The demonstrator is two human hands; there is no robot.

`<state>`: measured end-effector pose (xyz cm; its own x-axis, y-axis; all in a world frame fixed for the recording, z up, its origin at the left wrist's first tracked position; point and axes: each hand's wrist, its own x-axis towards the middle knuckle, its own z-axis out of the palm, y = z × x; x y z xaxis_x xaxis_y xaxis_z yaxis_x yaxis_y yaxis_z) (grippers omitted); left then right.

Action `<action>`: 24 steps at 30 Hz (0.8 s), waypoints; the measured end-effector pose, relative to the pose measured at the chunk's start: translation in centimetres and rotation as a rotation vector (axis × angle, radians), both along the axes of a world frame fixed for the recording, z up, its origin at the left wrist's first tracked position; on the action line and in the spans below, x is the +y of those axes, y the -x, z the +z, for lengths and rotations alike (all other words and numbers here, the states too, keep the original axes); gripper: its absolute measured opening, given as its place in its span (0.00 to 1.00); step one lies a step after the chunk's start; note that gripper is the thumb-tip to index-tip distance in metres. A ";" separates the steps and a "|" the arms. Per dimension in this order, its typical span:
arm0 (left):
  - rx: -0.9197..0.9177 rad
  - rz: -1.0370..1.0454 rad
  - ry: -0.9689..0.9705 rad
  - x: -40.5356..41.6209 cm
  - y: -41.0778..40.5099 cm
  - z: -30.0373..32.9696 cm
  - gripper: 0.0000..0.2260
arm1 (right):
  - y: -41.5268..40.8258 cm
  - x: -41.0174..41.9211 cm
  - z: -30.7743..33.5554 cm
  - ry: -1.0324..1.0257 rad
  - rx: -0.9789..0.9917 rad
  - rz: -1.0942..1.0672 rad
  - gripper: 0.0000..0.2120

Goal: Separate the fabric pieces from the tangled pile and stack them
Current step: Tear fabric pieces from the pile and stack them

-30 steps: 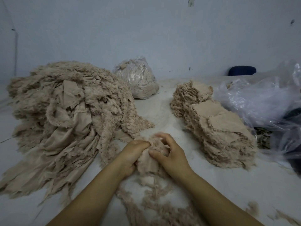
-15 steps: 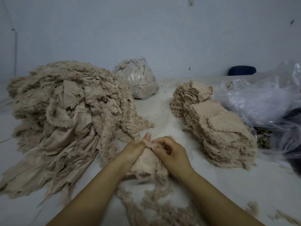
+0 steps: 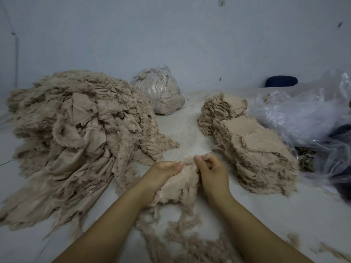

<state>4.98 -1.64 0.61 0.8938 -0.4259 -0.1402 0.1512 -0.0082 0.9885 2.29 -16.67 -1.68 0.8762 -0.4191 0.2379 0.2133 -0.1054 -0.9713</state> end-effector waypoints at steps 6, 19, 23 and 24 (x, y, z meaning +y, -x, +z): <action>0.079 0.128 0.127 0.6 -0.8 0.2 0.09 | 0.0 -0.4 0.0 -0.069 0.094 0.167 0.09; 0.146 0.223 0.235 0.5 -1.0 0.8 0.10 | -0.1 0.5 0.1 -0.137 0.174 0.107 0.09; 0.139 0.234 0.221 0.0 -0.6 1.0 0.14 | 0.4 1.3 0.0 -0.109 0.191 0.359 0.15; 0.158 0.229 0.248 -0.1 -0.5 1.2 0.14 | 0.5 1.5 0.0 -0.073 0.184 0.371 0.11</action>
<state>5.47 -1.72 1.83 0.9454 -0.2559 -0.2016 0.2721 0.2800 0.9206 1.75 -15.21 -1.63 0.9960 -0.0774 0.0446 0.0460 0.0163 -0.9988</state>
